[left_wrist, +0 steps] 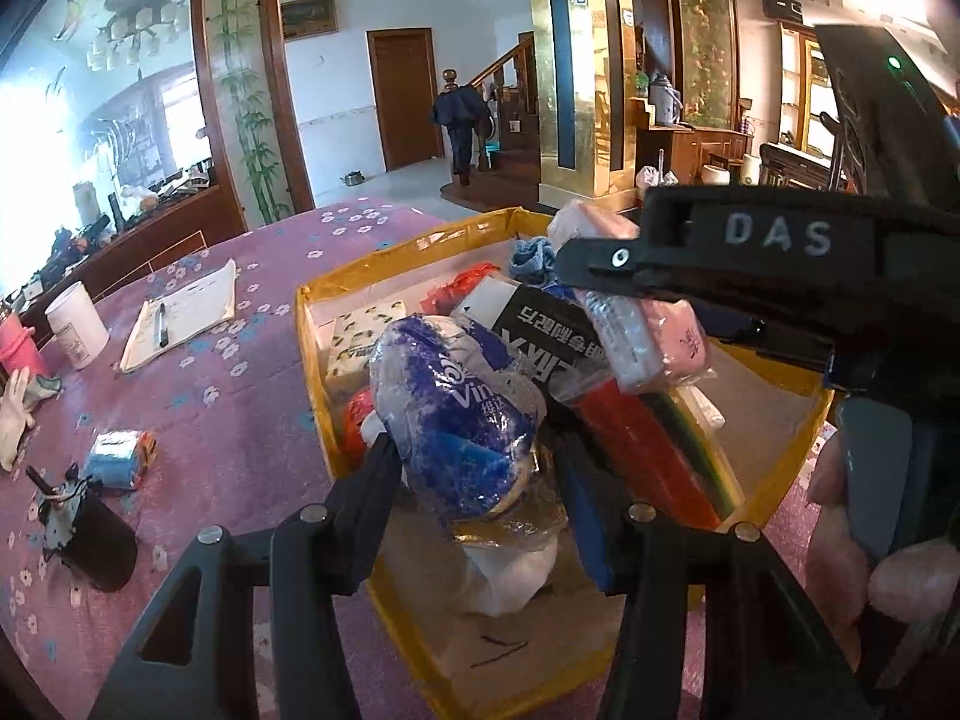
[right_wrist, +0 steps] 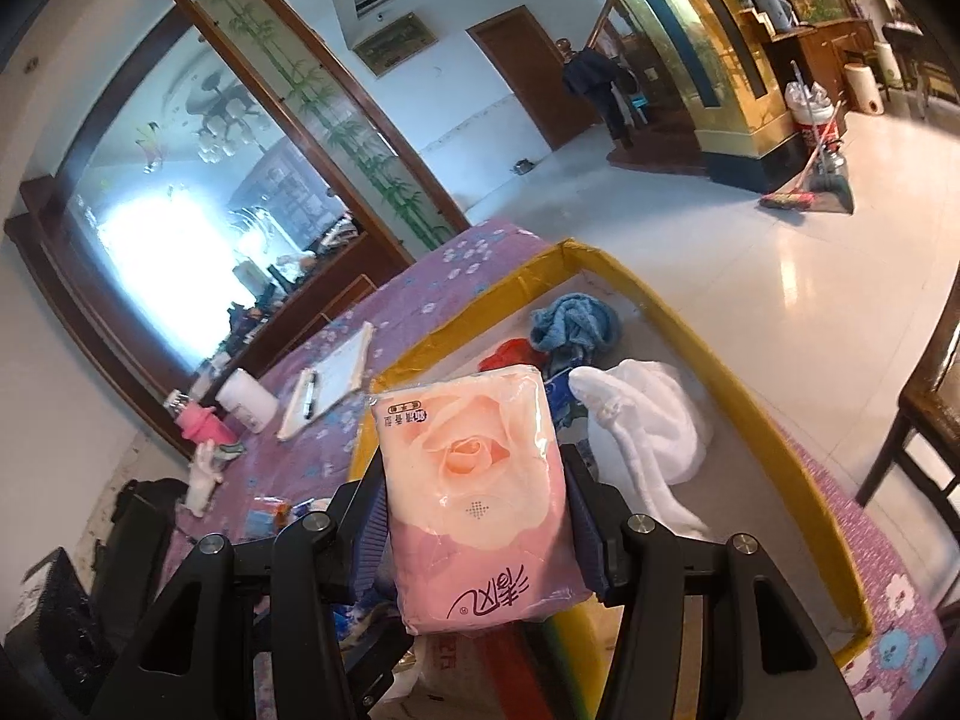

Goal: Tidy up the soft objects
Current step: 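Carry the tissue pack and blue-wrapped bag with both grippers over the tray, then open both grippers to drop the tissue pack and blue bag into the tray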

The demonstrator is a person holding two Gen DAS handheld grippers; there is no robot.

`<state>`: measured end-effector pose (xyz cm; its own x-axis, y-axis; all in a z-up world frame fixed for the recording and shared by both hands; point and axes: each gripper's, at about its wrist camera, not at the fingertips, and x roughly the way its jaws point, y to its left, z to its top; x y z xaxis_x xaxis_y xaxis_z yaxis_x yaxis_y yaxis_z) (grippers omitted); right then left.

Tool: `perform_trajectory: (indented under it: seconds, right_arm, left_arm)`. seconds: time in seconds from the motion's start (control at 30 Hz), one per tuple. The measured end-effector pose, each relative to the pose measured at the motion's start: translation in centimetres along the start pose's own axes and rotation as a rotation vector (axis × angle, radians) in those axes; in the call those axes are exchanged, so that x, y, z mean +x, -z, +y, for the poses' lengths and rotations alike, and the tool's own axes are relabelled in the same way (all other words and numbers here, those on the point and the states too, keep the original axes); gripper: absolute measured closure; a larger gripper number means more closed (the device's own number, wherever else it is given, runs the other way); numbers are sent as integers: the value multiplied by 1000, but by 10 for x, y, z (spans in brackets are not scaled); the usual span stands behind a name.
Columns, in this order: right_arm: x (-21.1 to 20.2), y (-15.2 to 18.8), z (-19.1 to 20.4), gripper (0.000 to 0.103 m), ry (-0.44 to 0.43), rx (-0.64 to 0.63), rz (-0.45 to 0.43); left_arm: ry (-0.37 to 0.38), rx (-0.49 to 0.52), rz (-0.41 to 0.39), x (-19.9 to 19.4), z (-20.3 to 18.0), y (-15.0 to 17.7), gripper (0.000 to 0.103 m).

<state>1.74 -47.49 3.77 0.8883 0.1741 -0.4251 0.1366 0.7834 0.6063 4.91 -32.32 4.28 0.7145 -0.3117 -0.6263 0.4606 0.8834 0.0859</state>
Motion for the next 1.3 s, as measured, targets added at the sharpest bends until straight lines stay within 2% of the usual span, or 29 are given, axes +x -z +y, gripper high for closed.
perform_trajectory:
  seconds: [0.13, 0.3, 0.43, 0.57, 0.63, 0.7, 0.8, 1.0, 1.3]
  right_arm:
    - [8, 2, -2, 46, 51, -18, 35]
    - [18, 7, -15, 46, 63, 7, 64]
    - [21, 11, -16, 45, 71, -6, 63]
    - [19, 13, -13, 44, 57, -19, 37]
    - [17, 15, -14, 42, 36, -19, 24]
    - [15, 16, -13, 31, 29, -17, 16]
    - [7, 16, -9, 22, 27, -31, -20]
    - [-4, 14, -3, 16, 10, -48, -73]
    - [-11, 13, 1, 13, 27, -62, -100]
  left_arm:
    - [8, 15, -10, 1, -2, 0, 52]
    - [14, 40, -20, -1, -7, 4, 48]
    - [31, 48, 9, 6, -9, 7, 48]
    - [41, 45, -1, 3, -8, 7, 46]
    - [43, 49, -13, 0, -8, 7, 37]
    - [37, 56, -35, -5, -8, 8, 28]
    - [22, 66, -79, -17, -10, 9, 17]
    - [-4, 85, -113, -27, -11, 11, 13]
    - [38, 9, -83, -25, 5, 8, 11]
